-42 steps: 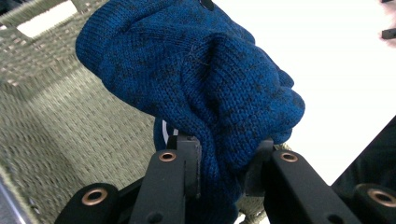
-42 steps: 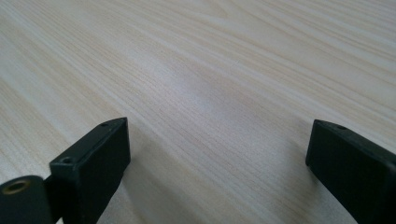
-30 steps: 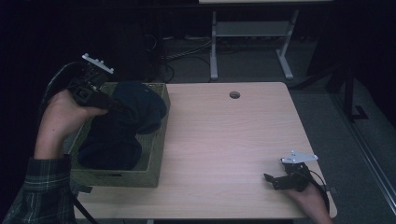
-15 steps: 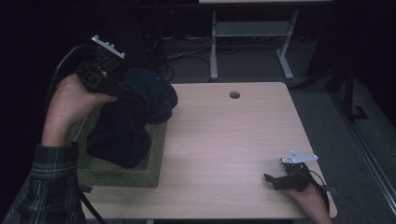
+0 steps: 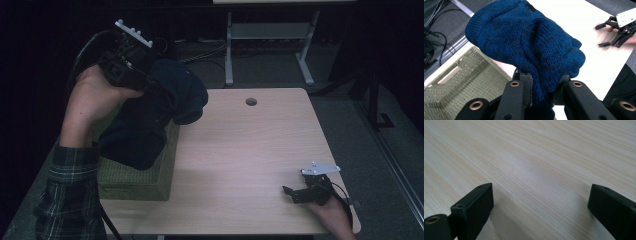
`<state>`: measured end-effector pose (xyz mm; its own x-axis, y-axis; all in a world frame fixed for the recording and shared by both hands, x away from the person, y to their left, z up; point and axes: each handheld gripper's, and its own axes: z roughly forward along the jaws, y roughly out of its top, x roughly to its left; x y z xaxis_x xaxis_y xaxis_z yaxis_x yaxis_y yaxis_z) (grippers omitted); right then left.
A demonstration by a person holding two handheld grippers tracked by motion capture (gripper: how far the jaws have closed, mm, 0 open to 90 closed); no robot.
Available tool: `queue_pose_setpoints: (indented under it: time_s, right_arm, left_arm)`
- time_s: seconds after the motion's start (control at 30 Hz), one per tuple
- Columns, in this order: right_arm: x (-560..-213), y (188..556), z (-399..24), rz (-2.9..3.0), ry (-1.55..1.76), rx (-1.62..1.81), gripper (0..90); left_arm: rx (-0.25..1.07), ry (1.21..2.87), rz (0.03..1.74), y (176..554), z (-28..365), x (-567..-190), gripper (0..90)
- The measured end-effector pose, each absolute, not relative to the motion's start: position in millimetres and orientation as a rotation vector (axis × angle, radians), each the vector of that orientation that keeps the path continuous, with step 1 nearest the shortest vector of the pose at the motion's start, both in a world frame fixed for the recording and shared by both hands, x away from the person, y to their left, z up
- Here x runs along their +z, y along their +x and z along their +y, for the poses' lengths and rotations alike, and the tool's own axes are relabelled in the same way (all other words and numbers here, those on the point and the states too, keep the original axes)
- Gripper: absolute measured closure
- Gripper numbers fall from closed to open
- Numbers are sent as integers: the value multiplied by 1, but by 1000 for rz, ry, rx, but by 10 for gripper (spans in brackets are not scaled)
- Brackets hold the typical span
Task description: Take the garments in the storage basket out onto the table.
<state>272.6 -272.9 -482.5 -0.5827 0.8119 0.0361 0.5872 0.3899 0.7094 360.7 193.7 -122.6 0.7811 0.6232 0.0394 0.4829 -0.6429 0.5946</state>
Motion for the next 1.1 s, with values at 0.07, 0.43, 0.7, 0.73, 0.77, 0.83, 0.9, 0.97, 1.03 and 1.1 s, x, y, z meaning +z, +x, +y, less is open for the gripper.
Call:
queue_pose_setpoints:
  time_s: [0.07, 0.43, 0.7, 0.73, 0.77, 0.83, 0.9, 0.97, 1.03, 1.1]
  right_arm:
    - [-482, 273, -273, 2336, 1222, 998, 60]
    - [-482, 272, -273, 2337, 1222, 999, 60]
    - [-482, 272, -273, 2337, 1224, 996, 60]
    - [-482, 272, -273, 2336, 1224, 996, 60]
    - [-482, 272, -273, 2337, 1224, 996, 60]
    - [-482, 272, -273, 2337, 1224, 997, 60]
    - [-482, 273, -273, 2337, 1222, 997, 60]
    - [-482, 273, -273, 2337, 1222, 998, 60]
    - [-482, 272, -273, 2337, 1223, 998, 60]
    - [-482, 273, -273, 2337, 1222, 997, 60]
  left_arm:
    - [330, 2396, 807, 360, 188, -119, 753]
    - [319, 2406, 720, 361, 150, -107, 755]
    - [274, 2438, 645, 366, 118, -114, 755]
    - [264, 2444, 633, 366, 115, -115, 755]
    - [257, 2450, 623, 367, 112, -116, 755]
    - [245, 2458, 613, 367, 105, -119, 755]
    - [238, 2459, 610, 368, 99, -123, 755]
    - [224, 2475, 593, 368, 94, -127, 755]
    - [208, 2478, 580, 369, 89, -133, 755]
    - [190, 2482, 577, 370, 83, -140, 755]
